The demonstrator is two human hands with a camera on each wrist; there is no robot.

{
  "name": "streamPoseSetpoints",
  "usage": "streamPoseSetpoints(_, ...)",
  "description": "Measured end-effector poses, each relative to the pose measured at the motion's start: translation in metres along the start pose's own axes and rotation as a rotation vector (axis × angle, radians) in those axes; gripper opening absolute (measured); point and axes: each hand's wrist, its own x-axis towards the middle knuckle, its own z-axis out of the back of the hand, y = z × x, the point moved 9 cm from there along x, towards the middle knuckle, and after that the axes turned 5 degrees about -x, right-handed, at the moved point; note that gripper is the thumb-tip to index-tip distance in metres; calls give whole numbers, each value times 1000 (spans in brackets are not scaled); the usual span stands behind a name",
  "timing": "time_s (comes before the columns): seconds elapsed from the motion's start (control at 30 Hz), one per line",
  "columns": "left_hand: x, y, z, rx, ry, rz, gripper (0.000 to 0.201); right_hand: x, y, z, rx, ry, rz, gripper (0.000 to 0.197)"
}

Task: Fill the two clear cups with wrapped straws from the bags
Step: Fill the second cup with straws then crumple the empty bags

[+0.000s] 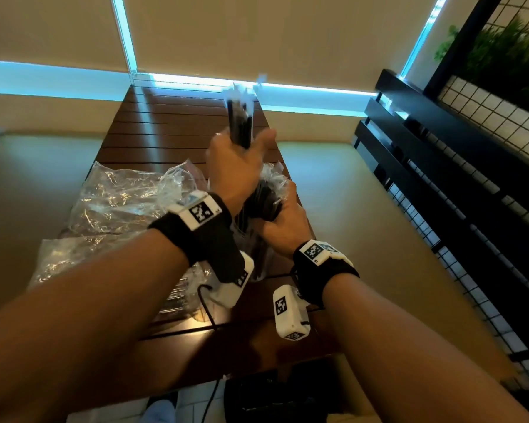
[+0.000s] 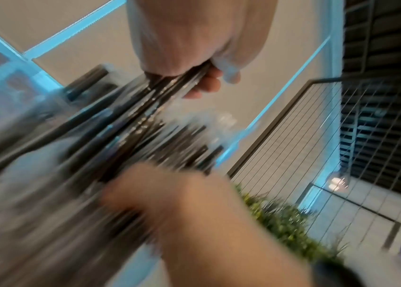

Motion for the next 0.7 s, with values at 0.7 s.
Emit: streamPoseSetpoints(0.7, -42, 49, 2, 313, 149, 12, 47, 4, -5, -5, 31, 87, 6, 76)
